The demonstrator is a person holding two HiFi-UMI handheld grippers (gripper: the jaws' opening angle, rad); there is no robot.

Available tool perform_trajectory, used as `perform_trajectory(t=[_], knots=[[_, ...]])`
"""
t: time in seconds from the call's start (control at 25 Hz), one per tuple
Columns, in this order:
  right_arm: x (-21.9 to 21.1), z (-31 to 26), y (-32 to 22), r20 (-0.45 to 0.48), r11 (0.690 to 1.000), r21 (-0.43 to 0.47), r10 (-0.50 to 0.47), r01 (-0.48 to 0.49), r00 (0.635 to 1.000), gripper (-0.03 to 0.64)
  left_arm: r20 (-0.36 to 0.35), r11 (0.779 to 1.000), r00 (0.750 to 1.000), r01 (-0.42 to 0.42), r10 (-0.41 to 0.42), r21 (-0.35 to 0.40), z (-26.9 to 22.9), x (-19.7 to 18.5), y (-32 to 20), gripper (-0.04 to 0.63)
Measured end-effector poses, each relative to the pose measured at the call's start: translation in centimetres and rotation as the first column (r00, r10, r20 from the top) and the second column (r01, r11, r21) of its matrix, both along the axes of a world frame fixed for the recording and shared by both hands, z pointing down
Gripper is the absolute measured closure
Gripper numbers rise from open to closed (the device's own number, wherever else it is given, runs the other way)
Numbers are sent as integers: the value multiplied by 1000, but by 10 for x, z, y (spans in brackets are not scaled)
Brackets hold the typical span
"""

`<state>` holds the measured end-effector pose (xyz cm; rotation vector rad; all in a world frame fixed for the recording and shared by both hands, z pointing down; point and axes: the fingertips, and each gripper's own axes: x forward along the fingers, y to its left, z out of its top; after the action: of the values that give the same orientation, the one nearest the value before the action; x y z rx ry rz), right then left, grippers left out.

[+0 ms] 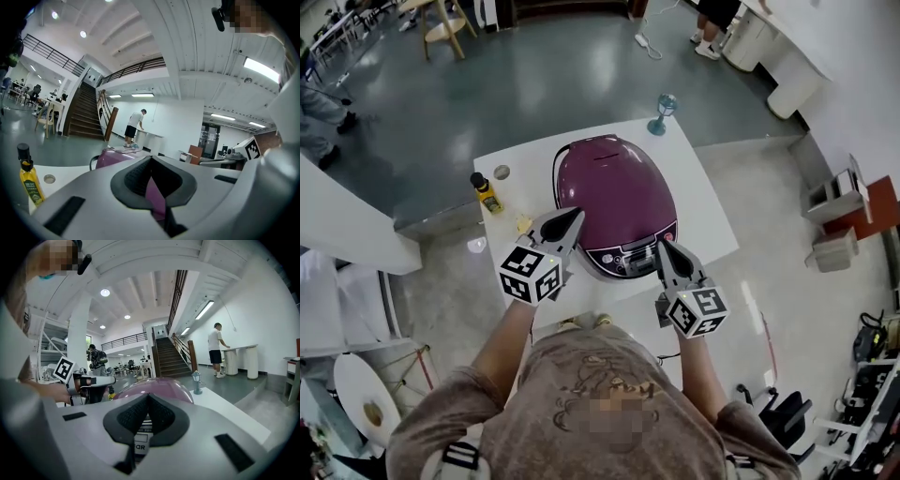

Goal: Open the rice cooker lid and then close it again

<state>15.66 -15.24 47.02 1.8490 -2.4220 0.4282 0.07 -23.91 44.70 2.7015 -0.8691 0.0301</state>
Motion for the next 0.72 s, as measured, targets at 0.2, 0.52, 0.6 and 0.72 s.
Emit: perform_trajectory(t=[0.2, 0.52, 0.6, 0.72], knots=[[-2, -10, -12, 11, 998, 10, -65, 65, 998, 614, 16, 1000, 999, 30, -30, -7, 1, 3, -1, 575], [0, -5, -20, 30, 994, -9, -112, 112, 993, 614, 35, 998, 997, 67, -67, -16, 11, 5, -3, 575], [-3, 0, -20, 22, 992, -16, -127, 128, 992, 614, 39, 997, 997, 70, -69, -19, 14, 5, -4, 574], [-6, 5, -21, -1, 989, -26, -143, 143, 990, 614, 47, 996, 996, 80, -79, -27, 19, 4, -5, 575]])
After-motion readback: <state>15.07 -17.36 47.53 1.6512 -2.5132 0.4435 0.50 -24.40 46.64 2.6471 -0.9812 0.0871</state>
